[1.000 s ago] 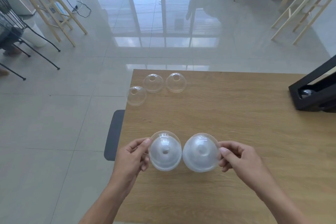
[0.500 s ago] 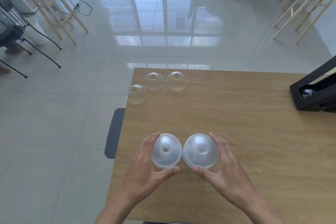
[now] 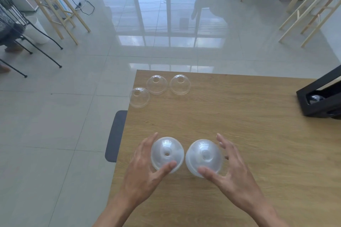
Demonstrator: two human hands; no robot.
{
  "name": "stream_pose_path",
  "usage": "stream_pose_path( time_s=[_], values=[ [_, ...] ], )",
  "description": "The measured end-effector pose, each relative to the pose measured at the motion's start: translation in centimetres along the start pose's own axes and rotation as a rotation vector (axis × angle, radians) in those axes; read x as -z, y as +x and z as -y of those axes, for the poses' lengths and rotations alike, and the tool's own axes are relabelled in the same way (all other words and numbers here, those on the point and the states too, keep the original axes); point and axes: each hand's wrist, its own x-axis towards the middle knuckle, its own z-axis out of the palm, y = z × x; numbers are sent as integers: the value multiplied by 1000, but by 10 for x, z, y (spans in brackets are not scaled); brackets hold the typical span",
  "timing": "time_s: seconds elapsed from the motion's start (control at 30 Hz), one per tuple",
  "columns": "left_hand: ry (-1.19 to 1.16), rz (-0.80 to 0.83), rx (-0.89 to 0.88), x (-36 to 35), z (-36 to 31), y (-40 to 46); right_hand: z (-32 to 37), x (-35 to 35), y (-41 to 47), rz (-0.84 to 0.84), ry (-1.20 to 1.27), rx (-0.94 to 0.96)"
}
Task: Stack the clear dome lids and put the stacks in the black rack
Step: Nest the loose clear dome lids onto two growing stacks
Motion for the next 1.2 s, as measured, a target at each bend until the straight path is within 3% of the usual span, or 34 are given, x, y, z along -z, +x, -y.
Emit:
stream_pose_path(
  time_s=[0.2,0.37,0.5,0.73,0.9,1.07,1.2],
  values=[
    [-27,-130,50,34,17,56,12,29,71,-103,83,7],
    [138,-193,88,49,40,122,14,13,155,-77,15,15],
    [303,-169,155,48,54,178,23,-20,220,5,-190,110],
    [376,-73,271,39,71,227,40,-52,304,158,-605,235],
    [364,-99,236,34,79,226,37,-59,320,125,-722,211],
    [348,-138,183,36,76,204,23,-57,308,108,-618,191],
    [118,-172,87,48,51,166,22,-37,281,110,-450,173]
  ],
)
